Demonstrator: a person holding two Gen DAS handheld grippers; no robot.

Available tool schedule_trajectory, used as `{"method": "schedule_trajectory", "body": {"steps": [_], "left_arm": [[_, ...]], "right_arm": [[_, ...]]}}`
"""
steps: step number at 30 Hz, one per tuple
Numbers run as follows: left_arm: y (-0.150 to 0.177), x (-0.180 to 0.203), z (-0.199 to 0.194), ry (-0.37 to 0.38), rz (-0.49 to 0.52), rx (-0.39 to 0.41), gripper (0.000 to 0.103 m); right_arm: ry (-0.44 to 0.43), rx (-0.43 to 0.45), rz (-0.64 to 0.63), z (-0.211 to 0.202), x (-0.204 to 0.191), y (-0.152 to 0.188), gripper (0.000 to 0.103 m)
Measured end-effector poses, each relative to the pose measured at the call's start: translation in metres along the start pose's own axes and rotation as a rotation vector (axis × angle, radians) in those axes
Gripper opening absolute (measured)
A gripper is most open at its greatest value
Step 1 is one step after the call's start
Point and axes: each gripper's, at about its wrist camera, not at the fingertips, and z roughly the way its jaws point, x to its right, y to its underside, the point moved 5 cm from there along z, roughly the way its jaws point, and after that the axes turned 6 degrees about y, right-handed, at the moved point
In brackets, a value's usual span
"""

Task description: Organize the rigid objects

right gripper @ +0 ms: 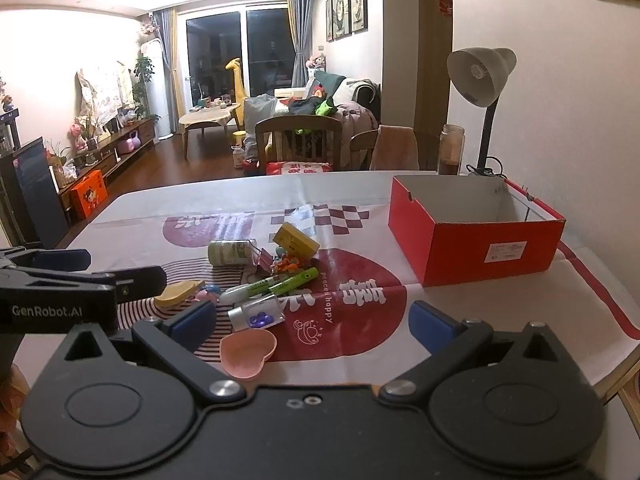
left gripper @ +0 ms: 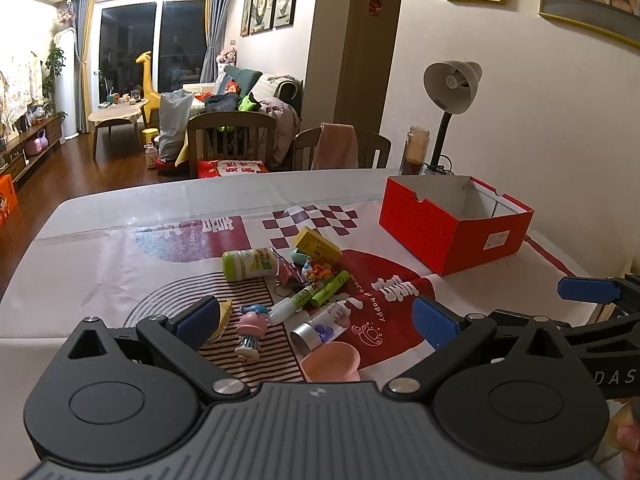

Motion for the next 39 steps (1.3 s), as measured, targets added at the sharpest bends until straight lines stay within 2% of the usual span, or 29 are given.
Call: {"method": "schedule_trajectory", "body": {"steps": [7, 19, 23, 32, 39], "left_arm": [[-0.005, -0.006, 0.0, -0.004, 0.0, 0.023, 0.103], [-0.005, -0.011, 0.006, -0.015, 0.004, 0.013, 0.103], [-0.006, -0.017, 0.011, -0.026, -0.003, 0.027, 0.103], [-0.004, -0.028, 0.028, -0.065, -0.018, 0.016, 0.103], [0.002, -0.043, 0.051, -0.094, -0.06, -0.027, 0.103]], "right_arm": [[-0.007, 0.004, -0.018, 0.004, -0.006, -0.001, 0.103], [-0.035, -0.002, -0.047, 0.012, -0.016, -0.003, 0.103], [-0.044, 0.026, -0.052, 0.015, -0.014, -0.008, 0.102], [-0.134, 0.079, -0.153, 0.028, -0.031, -0.002, 0.102], [-0.172, 0.022, -0.151, 0.057, -0.034, 0.007, 0.101]]}}
